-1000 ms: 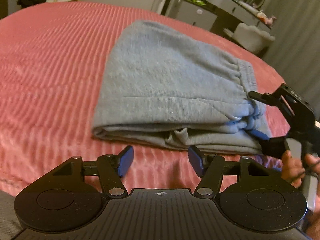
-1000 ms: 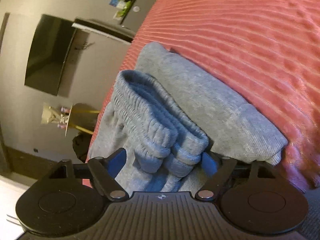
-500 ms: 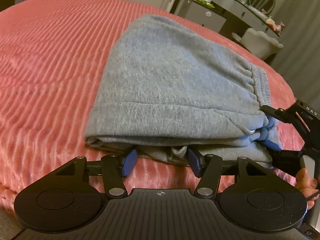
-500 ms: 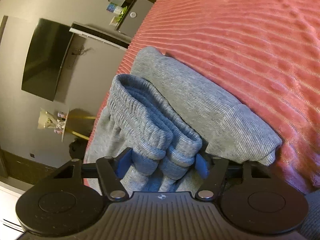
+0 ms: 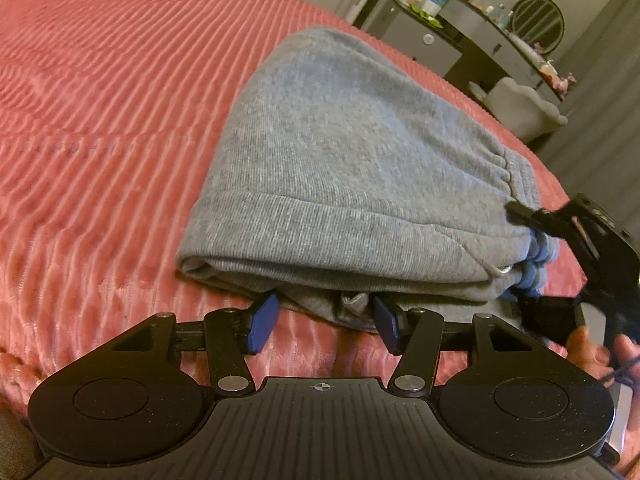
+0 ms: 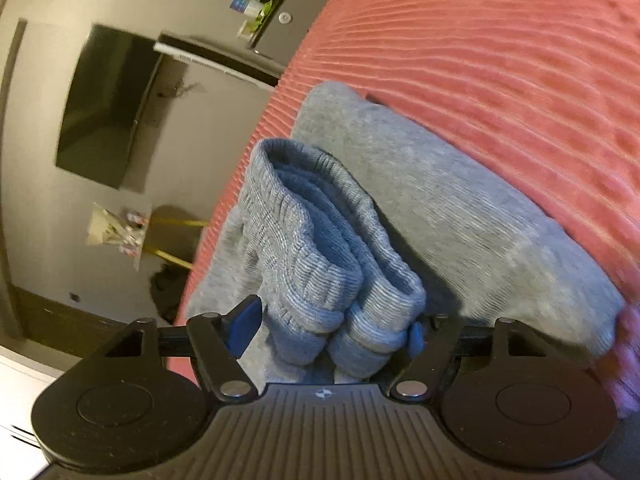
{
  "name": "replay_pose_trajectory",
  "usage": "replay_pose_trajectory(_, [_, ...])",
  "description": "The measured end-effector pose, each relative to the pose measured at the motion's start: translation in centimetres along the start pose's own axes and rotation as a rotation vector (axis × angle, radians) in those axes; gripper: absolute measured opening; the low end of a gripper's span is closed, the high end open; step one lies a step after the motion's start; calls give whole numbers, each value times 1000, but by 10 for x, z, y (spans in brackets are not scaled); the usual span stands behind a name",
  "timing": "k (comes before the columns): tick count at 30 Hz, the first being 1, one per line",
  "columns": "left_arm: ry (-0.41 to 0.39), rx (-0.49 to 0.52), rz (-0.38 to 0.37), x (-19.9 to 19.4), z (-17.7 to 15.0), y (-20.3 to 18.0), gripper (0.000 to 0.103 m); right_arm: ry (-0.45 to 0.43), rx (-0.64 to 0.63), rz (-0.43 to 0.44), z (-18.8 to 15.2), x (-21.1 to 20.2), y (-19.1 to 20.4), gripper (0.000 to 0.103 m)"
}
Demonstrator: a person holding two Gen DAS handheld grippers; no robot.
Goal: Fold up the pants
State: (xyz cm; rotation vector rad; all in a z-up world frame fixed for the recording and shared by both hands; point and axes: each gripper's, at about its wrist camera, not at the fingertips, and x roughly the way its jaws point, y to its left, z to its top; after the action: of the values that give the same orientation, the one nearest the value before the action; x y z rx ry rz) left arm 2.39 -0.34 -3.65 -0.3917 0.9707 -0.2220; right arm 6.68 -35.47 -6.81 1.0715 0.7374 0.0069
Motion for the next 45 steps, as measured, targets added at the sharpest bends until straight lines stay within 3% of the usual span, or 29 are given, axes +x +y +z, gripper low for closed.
replay_pose_trajectory(3, [-7,1,5,-2,-2,-2,60,-24,-87,-44,-3,-4,22,50])
replay_pose_trajectory(10, [-38,-85,34,-9,0,7,61,-118,-146,188,-1,-58,85,45])
replay_pose_trajectory(14, [-64,-165,86,-15,1,19,57,-154,-191,228,0,-76,101,45])
replay_pose_trajectory(19, [-75,-270,62,-21,0,34,57,-172,-176,188,4,-87,87,45])
replay_pose_trajectory(23, [-103,-219,87,-24,-1,28,57,-171,-142,160,8,-93,72,45])
replay_pose_trajectory(28, [-163,-174,86,-32,0,23,48,-176,-130,162,11,-97,61,45])
replay_pose_trajectory(37, [-172,-126,81,-35,-1,13,44,-158,-100,86,16,-86,33,45])
replay_pose_trajectory(42, [-169,-103,82,-34,-2,8,43,-161,-182,-5,13,-82,26,46])
replay_pose_trajectory(45, [-146,-124,89,-31,-2,10,52,-163,-198,-115,15,-81,19,56])
